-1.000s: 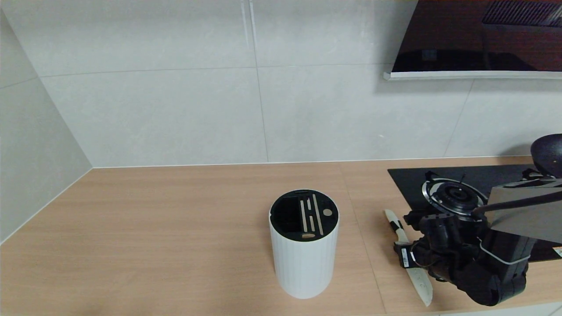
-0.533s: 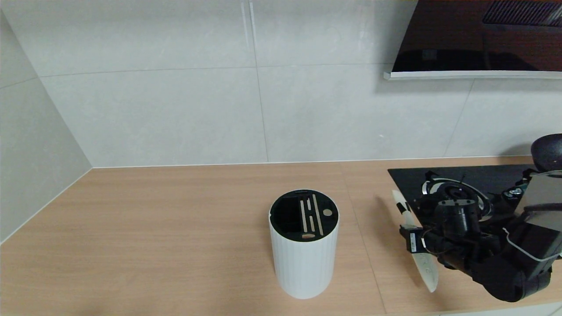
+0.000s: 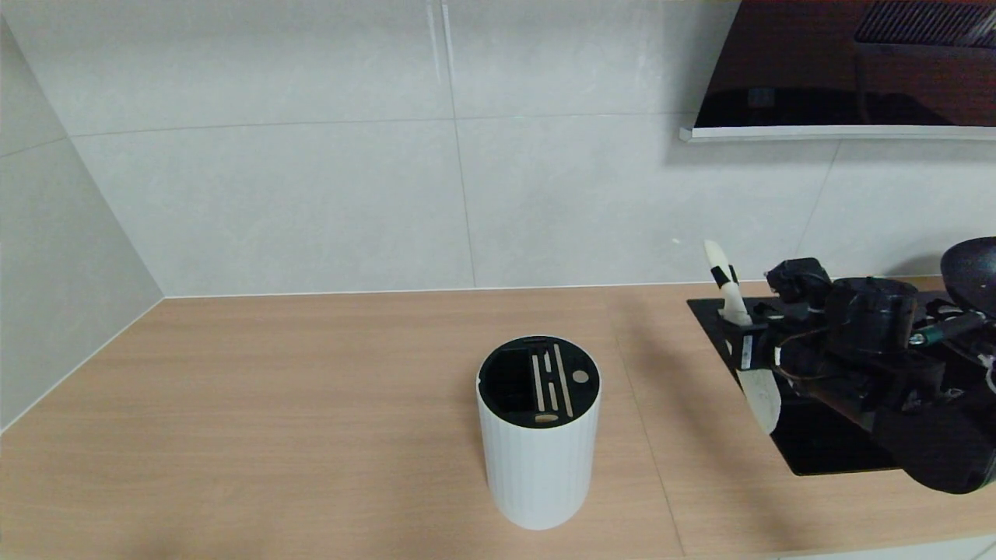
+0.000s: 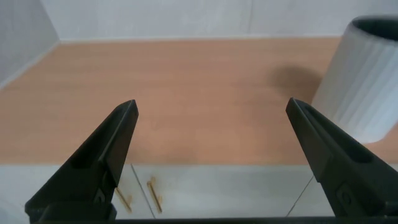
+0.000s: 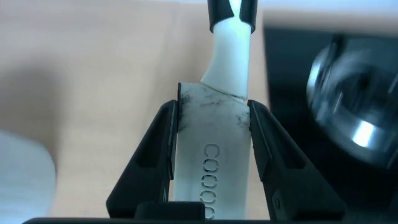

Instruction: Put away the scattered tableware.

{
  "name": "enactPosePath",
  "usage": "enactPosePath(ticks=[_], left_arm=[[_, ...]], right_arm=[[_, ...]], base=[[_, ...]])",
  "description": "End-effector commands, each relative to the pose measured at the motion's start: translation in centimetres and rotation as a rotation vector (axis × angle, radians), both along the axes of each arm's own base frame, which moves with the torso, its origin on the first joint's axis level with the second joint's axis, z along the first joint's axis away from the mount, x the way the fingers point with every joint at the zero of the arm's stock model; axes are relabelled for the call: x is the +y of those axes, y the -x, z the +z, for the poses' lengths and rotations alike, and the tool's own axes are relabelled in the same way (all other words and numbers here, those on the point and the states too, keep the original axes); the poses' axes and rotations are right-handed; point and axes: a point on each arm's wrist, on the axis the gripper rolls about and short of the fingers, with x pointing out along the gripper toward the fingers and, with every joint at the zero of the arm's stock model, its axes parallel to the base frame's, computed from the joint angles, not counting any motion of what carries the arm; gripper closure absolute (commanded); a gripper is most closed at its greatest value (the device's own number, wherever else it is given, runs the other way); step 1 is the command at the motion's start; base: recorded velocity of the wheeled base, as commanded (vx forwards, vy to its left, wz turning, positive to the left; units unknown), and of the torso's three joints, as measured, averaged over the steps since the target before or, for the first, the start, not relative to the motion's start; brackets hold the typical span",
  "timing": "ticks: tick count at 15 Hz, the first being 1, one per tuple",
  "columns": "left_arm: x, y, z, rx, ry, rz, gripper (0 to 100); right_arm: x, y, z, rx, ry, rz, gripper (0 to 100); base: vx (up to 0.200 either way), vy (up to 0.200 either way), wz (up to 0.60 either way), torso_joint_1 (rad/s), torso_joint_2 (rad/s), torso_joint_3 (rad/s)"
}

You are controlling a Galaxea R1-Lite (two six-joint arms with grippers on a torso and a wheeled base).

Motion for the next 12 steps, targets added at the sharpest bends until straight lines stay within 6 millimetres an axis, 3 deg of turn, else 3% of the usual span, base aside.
enactPosePath(ticks=[1,2,3,4,5,6,8,9,11,12], left_arm=[[-0.1,-2.5,9.4,0.101,-0.01,-0.068,0],[-0.2,-4.5,12.0,0.128,-0.021,-0.103,0],[-0.3,-5.5,13.1,0.139,-0.026,-0.124,0],[-0.5,-8.7,15.5,0.183,-0.018,-0.198,0],[-0.6,-9.8,16.0,0.203,-0.005,-0.225,0],[-1.4,-12.6,16.9,0.242,0.067,-0.324,0],[-4.1,-15.9,17.1,0.27,0.244,-0.494,0],[-4.6,-16.5,16.8,0.278,0.283,-0.51,0],[-7.4,-19.1,14.3,0.345,0.383,-0.637,0],[-8.1,-19.8,14.0,0.339,0.395,-0.66,0]], right_arm=[[1.3,-1.2,4.3,-0.134,-0.017,0.03,100],[1.5,-1.3,5.5,-0.15,-0.022,0.03,100],[1.6,-1.1,6.2,-0.158,-0.024,0.034,100],[2.2,0.2,7.7,-0.175,-0.04,0.063,100],[2.6,0.8,8.2,-0.182,-0.053,0.079,100],[4.0,2.0,8.9,-0.186,-0.071,0.128,100],[6.0,4.3,9.7,-0.193,-0.089,0.213,100],[6.5,4.8,9.9,-0.192,-0.091,0.234,100],[8.9,7.3,10.0,-0.179,-0.101,0.321,100],[9.6,8.0,10.0,-0.176,-0.104,0.339,100]], base=[[0.0,0.0,0.0,0.0,0.0,0.0],[0.0,0.0,0.0,0.0,0.0,0.0],[0.0,0.0,0.0,0.0,0.0,0.0],[0.0,0.0,0.0,0.0,0.0,0.0],[0.0,0.0,0.0,0.0,0.0,0.0],[0.0,0.0,0.0,0.0,0.0,0.0],[0.0,0.0,0.0,0.0,0.0,0.0],[0.0,0.0,0.0,0.0,0.0,0.0],[0.0,0.0,0.0,0.0,0.0,0.0],[0.0,0.0,0.0,0.0,0.0,0.0]])
